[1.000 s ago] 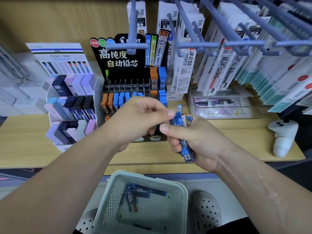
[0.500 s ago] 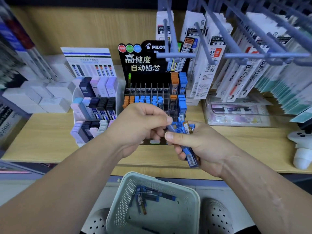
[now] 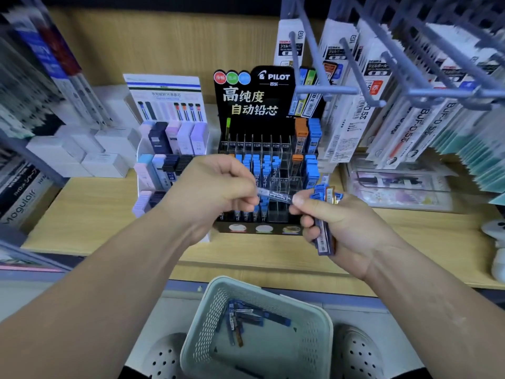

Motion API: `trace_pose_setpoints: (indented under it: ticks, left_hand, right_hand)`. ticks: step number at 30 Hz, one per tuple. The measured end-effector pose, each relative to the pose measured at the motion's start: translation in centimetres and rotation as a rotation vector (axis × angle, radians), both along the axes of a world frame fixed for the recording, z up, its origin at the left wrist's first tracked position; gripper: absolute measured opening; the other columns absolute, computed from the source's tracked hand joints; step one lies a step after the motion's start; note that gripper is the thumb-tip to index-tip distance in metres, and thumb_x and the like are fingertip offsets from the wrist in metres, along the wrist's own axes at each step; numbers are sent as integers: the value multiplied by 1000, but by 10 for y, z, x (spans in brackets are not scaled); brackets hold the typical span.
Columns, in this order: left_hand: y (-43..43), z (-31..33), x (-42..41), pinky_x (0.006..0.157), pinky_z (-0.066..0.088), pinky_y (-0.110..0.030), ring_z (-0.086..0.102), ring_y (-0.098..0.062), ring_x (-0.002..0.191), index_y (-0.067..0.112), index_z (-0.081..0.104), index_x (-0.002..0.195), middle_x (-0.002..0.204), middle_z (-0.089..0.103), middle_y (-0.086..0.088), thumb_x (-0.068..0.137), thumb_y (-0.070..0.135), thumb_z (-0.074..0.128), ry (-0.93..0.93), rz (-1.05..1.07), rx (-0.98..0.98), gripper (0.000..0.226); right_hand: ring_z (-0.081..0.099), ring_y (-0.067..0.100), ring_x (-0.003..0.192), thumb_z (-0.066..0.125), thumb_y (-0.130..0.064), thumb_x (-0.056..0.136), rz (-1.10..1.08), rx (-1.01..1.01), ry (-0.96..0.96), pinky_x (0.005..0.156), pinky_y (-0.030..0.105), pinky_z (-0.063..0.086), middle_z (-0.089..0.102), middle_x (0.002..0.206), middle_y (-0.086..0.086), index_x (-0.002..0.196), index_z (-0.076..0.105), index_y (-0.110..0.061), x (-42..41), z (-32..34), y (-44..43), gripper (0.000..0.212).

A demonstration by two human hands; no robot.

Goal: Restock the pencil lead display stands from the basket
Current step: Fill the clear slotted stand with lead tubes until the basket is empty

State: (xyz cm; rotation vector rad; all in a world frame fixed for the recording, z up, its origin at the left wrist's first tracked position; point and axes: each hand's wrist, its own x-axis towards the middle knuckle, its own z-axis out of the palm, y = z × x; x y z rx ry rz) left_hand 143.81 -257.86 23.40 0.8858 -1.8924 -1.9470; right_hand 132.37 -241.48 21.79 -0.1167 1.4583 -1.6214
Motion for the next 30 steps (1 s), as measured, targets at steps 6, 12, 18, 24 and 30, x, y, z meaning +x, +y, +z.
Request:
trace_pose_setpoints:
  ticks: [6, 12, 18, 24, 30]
  left_hand:
    - [10, -1, 3, 60, 53, -29, 64, -22, 63, 14, 71, 107, 70, 67, -11, 73, -13, 67, -117, -319, -122, 43]
    - [18, -9, -4, 60, 45, -21, 55, -12, 59, 25, 66, 126, 67, 65, -4, 84, 4, 76, -47, -324, -201, 48]
    - [22, -8, -7, 62, 49, -20, 62, -13, 61, 32, 63, 114, 67, 66, 2, 88, 7, 73, -49, -413, -282, 38]
    - [5, -12, -22, 60, 54, -28, 72, -20, 67, 17, 69, 92, 66, 67, 2, 89, 2, 71, 92, 11, -343, 15]
    - [-1, -13, -36, 63, 58, -29, 72, -15, 64, 17, 73, 89, 74, 71, -3, 87, 7, 75, 70, 76, -434, 10]
  right_hand:
    - [48, 8, 52, 75, -5, 84, -97, -14, 67, 46, 18, 39, 69, 71, 5, 87, 71, -10, 0, -1, -4, 7]
    - [49, 10, 51, 81, -5, 79, -88, -14, 123, 46, 21, 40, 60, 66, 2, 91, 68, -11, 3, -1, -5, 19]
    - [49, 10, 52, 83, -10, 77, -89, -4, 139, 48, 23, 41, 65, 68, 4, 87, 66, -13, 2, -1, -2, 20]
    - [48, 9, 51, 78, -12, 84, -138, 26, 123, 48, 21, 39, 72, 76, 10, 86, 68, -11, -7, 2, 5, 10]
    - [46, 10, 51, 74, -8, 87, -158, 44, 130, 47, 22, 37, 68, 72, 8, 84, 66, -11, -14, 4, 17, 9]
